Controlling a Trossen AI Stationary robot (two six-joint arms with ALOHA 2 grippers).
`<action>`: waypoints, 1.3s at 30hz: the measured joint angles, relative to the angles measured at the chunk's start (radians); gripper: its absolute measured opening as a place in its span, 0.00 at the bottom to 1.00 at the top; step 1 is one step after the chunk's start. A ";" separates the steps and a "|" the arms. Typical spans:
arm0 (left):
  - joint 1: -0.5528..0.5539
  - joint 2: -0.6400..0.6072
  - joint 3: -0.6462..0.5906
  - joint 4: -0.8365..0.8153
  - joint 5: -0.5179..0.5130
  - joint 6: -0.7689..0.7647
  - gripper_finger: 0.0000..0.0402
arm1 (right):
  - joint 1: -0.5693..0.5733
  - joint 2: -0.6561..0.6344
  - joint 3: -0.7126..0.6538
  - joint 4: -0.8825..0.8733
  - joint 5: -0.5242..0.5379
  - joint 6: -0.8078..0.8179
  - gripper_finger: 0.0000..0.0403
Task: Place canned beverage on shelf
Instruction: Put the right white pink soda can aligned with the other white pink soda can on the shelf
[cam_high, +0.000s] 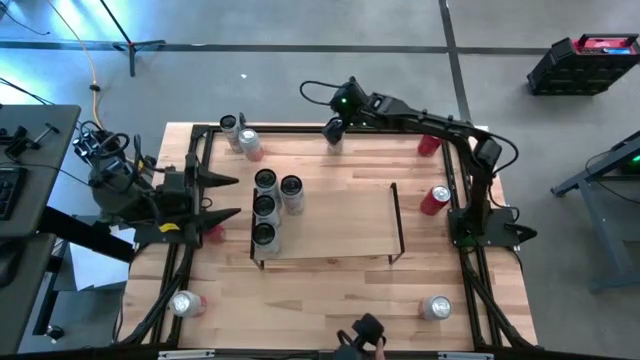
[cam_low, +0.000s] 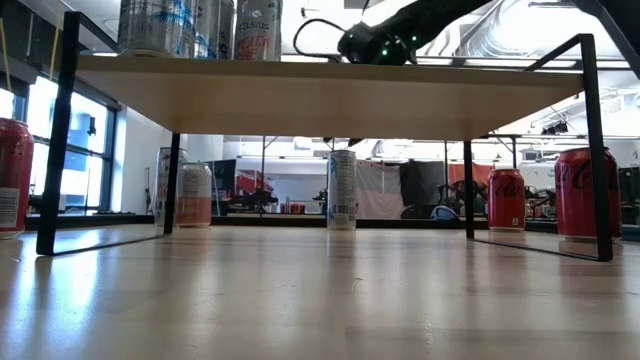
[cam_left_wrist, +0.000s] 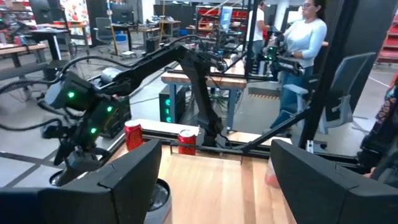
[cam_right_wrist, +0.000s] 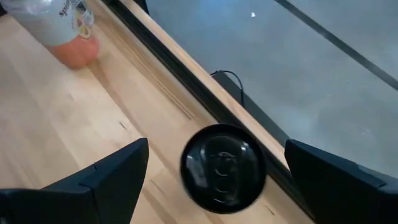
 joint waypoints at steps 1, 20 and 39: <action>-0.002 0.001 0.000 0.000 0.000 0.000 0.72 | 0.000 0.007 0.000 0.002 0.002 0.004 0.90; -0.003 0.030 0.000 -0.004 0.071 0.001 0.72 | 0.003 0.108 0.000 0.028 0.086 0.181 0.89; -0.003 -0.004 0.000 0.009 0.071 0.001 0.72 | 0.033 0.091 -0.002 0.015 0.121 0.161 0.61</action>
